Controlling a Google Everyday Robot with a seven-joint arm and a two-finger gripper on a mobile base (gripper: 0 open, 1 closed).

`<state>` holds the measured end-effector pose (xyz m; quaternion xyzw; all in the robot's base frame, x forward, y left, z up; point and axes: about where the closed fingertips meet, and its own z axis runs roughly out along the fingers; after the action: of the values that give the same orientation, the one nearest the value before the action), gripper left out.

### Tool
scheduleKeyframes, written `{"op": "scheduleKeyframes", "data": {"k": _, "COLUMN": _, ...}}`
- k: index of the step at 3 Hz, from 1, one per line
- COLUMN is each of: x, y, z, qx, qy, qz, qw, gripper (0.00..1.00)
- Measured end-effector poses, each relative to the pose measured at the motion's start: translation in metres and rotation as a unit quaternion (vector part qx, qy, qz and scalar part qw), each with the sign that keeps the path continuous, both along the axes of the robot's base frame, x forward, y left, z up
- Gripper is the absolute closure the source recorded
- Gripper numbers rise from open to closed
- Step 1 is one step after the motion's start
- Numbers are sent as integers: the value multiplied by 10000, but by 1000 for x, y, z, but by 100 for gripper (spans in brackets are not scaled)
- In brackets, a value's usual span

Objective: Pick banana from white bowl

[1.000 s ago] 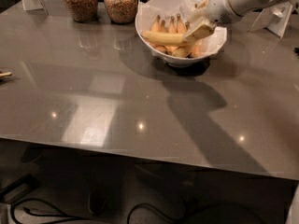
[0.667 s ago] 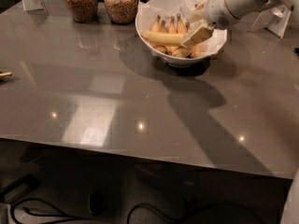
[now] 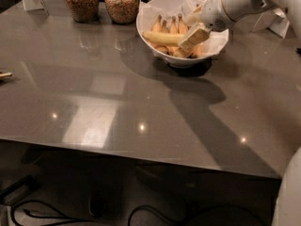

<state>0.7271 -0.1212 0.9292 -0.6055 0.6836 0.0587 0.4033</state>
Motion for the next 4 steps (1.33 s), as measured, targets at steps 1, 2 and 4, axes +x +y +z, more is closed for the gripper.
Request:
{"op": "scheduleKeyframes", "data": {"k": 1, "x": 4, "y": 9, "z": -5, "qx": 171, "qy": 188, "qz": 9, "qw": 9997, "gripper": 46}}
{"op": "scheduleKeyframes", "data": {"k": 2, "x": 4, "y": 16, "z": -11, "qx": 327, "qy": 441, "qz": 43, "qw": 9985, "gripper": 44}}
{"op": "scheduleKeyframes", "data": {"k": 4, "x": -6, "y": 26, "z": -24, "qx": 424, "qy": 911, "qz": 192, "qw": 9948, "gripper": 62}}
